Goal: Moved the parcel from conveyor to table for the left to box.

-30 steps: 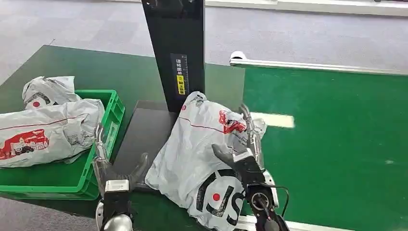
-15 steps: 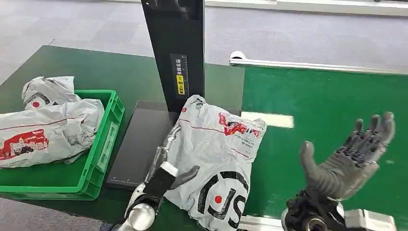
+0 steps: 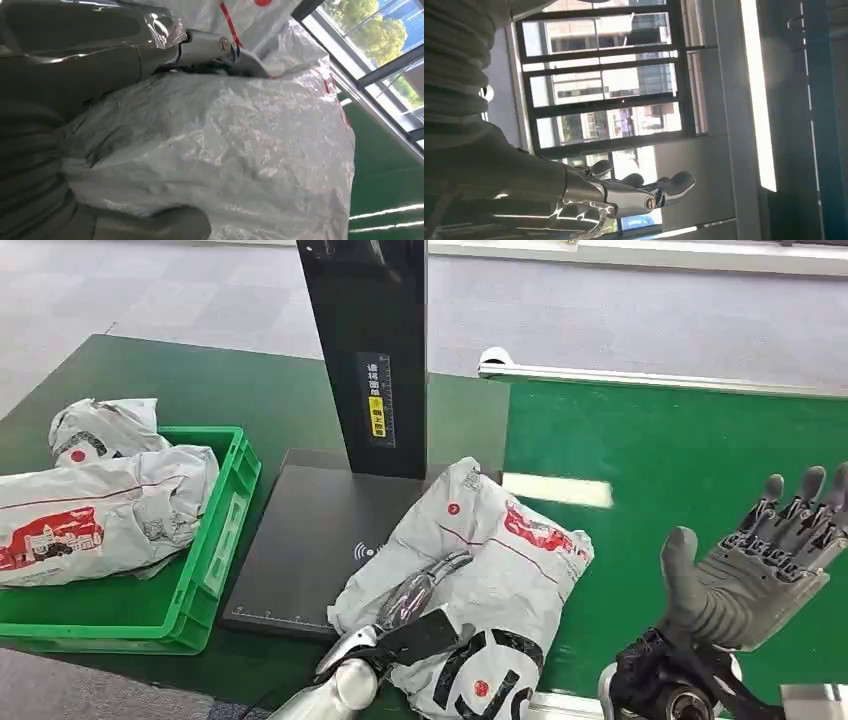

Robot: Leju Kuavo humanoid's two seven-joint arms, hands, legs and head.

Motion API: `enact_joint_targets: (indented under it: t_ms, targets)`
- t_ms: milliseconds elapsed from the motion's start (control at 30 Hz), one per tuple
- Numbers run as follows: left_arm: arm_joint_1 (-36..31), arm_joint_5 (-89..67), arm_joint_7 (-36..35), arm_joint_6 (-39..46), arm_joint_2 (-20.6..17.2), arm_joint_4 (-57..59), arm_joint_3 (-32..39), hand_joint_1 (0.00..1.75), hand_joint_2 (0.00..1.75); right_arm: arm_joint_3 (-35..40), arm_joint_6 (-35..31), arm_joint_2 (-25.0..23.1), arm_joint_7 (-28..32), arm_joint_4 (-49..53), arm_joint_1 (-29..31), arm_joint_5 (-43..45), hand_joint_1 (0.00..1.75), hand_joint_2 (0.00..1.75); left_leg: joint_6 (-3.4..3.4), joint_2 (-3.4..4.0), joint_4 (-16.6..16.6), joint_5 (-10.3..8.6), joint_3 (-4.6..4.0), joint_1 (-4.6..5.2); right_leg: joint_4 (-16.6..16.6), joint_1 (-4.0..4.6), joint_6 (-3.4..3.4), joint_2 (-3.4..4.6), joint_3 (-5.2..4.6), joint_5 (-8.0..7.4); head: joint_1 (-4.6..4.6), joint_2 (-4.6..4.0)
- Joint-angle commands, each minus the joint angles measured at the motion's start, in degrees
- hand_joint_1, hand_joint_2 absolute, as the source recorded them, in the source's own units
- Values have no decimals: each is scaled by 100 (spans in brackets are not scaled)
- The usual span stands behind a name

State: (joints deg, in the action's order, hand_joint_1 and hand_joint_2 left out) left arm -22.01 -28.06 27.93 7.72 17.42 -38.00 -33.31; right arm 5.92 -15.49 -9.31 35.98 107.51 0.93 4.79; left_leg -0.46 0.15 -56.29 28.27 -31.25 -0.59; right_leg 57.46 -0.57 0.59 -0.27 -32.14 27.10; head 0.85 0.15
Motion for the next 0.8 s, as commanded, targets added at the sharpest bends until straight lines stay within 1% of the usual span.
enact_joint_targets:
  t_ms: [33, 67, 100, 267, 333, 367, 400, 467, 500, 567, 600, 733, 767, 800]
  targets:
    - [-249, -6, -52, -80, 72, 1176, -242, 145, 175, -267, 45, -50, -40, -516, 266, 59, 0, 175, 2, 4, 10, -5, 14, 0, -12, 0, -2, 7, 13, -8, 2, 0]
    - [-257, -18, -85, -105, 51, 1168, -238, 171, 175, -323, 111, -73, -53, -522, 250, 145, 0, 175, 2, 6, 8, -4, 16, 0, -9, 0, -1, 8, 16, -6, 0, 0]
    - [-260, -12, -99, -105, 26, 1177, -215, 175, 175, -364, 127, -84, -66, -556, 261, 171, 0, 175, 2, 8, 14, -9, 15, 1, -14, 0, -2, 11, 16, -13, 0, 0]
    - [-255, 69, 7, 64, -119, 1243, -5, 175, 175, -513, 251, -117, -91, -756, 376, 252, 0, 175, 2, 9, 10, -4, 32, 1, -11, -1, -2, 11, 39, -7, 0, 0]
    - [-243, 245, 159, 226, -134, 1158, 197, 175, 175, -533, 249, -135, -110, -745, 424, 231, 0, 175, 2, 24, 27, -18, 25, 1, -25, 0, -5, 27, 28, -26, 0, 0]
    - [-231, 344, 247, 307, -134, 1076, 303, 175, 175, -535, 248, -133, -143, -743, 452, 211, 0, 175, 2, 14, 15, -7, 36, 2, -12, -2, -3, 16, 42, -11, -2, -2]
    - [-216, 410, 321, 369, -138, 991, 370, 175, 175, -544, 237, -135, -159, -740, 461, 203, 0, 175, 1, 20, 20, -13, 31, 1, -17, -1, -5, 23, 35, -19, 0, 0]
    - [-93, 614, 570, 526, -209, 412, 535, 175, 175, -549, 204, -116, -213, -790, 476, 184, 0, 175, 1, 14, 10, -5, 34, -1, -10, 1, -4, 19, 41, -11, 0, 0]
    - [-40, 626, 461, 477, -259, 209, 517, 175, 175, -552, 189, -116, -213, -812, 472, 183, 0, 175, 1, 12, 7, -3, 35, 0, -6, 1, -3, 16, 41, -8, 0, 0]
    - [-40, 626, 461, 477, -259, 209, 517, 175, 175, -552, 189, -116, -213, -812, 472, 183, 0, 175, 1, 29, 23, -16, 25, 0, -20, 1, -8, 33, 22, -26, 0, -2]
    - [-40, 626, 461, 477, -259, 209, 517, 175, 175, -552, 189, -116, -213, -812, 472, 183, 0, 175, 0, 13, 10, -6, 35, -1, -9, 2, -5, 17, 34, -11, 0, 0]
    - [-5, 621, 413, 466, -261, 177, 491, 175, 175, -546, 186, -116, -213, -803, 463, 182, 0, 175, 2, 17, 14, -9, 31, -2, -13, 3, -4, 22, 24, -13, 0, 0]
    - [64, 771, 716, 674, -248, -24, 632, 175, 175, -542, 183, -104, -218, -809, 458, 182, 0, 175, 2, 15, 11, -7, 31, -2, -11, 3, -4, 20, 25, -11, 0, 0]
    - [132, 874, 878, 824, -307, -388, 688, 175, 175, -540, 161, -83, -218, -819, 438, 180, 0, 175, 2, 12, 10, -6, 28, -1, -8, 2, -3, 17, 24, -9, 0, -2]
